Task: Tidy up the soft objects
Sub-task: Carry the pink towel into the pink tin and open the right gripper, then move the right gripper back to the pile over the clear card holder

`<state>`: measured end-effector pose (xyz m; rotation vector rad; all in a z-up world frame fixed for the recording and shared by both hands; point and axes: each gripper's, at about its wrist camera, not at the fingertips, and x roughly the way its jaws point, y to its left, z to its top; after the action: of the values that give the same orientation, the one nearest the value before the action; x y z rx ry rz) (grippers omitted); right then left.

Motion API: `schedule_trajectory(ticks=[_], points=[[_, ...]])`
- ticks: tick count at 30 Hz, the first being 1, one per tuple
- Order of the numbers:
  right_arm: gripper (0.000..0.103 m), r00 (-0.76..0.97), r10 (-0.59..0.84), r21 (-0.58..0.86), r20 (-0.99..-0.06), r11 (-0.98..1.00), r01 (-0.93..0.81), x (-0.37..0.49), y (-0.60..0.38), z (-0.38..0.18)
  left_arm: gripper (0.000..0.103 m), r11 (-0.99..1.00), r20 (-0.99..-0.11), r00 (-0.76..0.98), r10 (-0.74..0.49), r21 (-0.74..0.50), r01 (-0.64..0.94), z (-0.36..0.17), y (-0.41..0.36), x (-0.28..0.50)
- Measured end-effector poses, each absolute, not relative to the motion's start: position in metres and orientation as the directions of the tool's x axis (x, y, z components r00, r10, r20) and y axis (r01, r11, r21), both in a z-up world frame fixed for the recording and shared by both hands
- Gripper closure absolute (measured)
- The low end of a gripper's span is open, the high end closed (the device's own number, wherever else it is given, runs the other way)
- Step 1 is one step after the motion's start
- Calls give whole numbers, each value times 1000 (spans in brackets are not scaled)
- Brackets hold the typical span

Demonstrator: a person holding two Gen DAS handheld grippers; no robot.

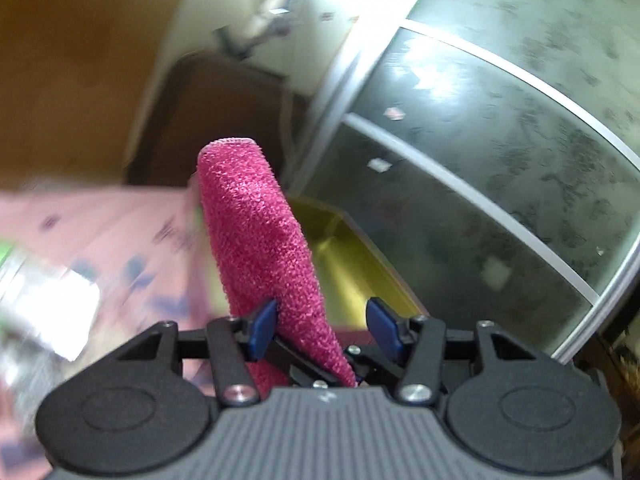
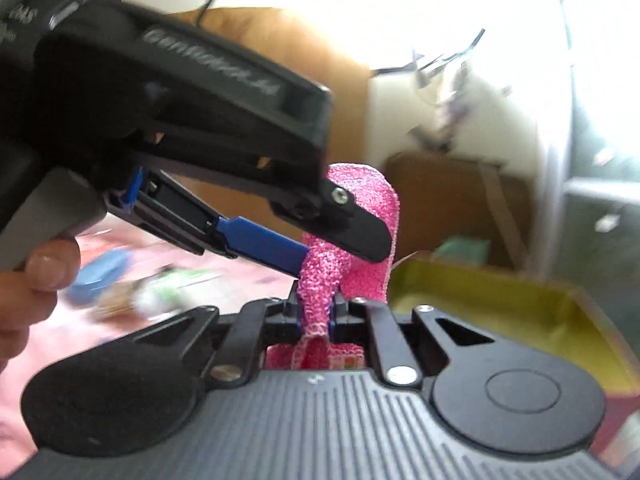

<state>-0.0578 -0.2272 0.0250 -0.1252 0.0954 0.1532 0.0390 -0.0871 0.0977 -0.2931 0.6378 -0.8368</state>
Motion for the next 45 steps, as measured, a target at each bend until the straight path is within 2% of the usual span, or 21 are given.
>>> schedule_trajectory(ticks=[4,6,9,10,12,15,20,25,30,32,34,36,39,43,45], points=[[88,993,36,-128,-112,991,-51,-27,-259,29,48,604,-380,473,-795,-430,671,114,-137,65],[84,984,-2,-122,-180,992,-20,-2,-276,23,36,595,-391,454,-801,-438,674,111,-160,83],[58,959,-104,-89,-265,993,83,22,-301,10,36,664,-449,495,-743,-410,625,96,-183,99],[56,958,-109,-58,-266,994,97,21,-308,9,35,694,-469,517,-715,-393,603,91,-186,101],[54,966,-95,16,-242,995,102,10,-318,6,29,699,-468,524,-712,-405,588,87,-173,96],[54,980,-69,94,-187,992,88,-7,-318,9,25,714,-437,566,-699,-398,576,83,-137,80],[54,981,131,202,-144,974,-101,-11,-293,14,25,797,-430,673,-602,-385,466,64,-43,47],[54,918,327,167,-223,941,-295,18,-236,10,26,891,-491,757,-431,-365,271,34,37,18],[54,848,410,193,-335,911,-365,52,-194,2,26,930,-520,790,-324,-327,166,11,75,5],[53,829,426,249,-363,901,-354,72,-190,6,24,923,-530,782,-329,-354,149,2,78,10],[43,817,430,296,-384,895,-333,93,-188,10,23,914,-512,787,-345,-374,158,2,78,9],[37,816,419,322,-398,897,-303,102,-187,10,23,914,-492,796,-352,-365,178,4,76,7],[35,821,389,330,-418,907,-262,112,-184,5,20,908,-472,798,-374,-363,210,4,79,0],[23,826,366,363,-429,907,-213,120,-184,-1,19,899,-455,801,-389,-378,222,3,82,-1],[22,820,368,390,-438,900,-196,125,-185,-6,17,893,-452,799,-398,-389,225,2,83,-1]])
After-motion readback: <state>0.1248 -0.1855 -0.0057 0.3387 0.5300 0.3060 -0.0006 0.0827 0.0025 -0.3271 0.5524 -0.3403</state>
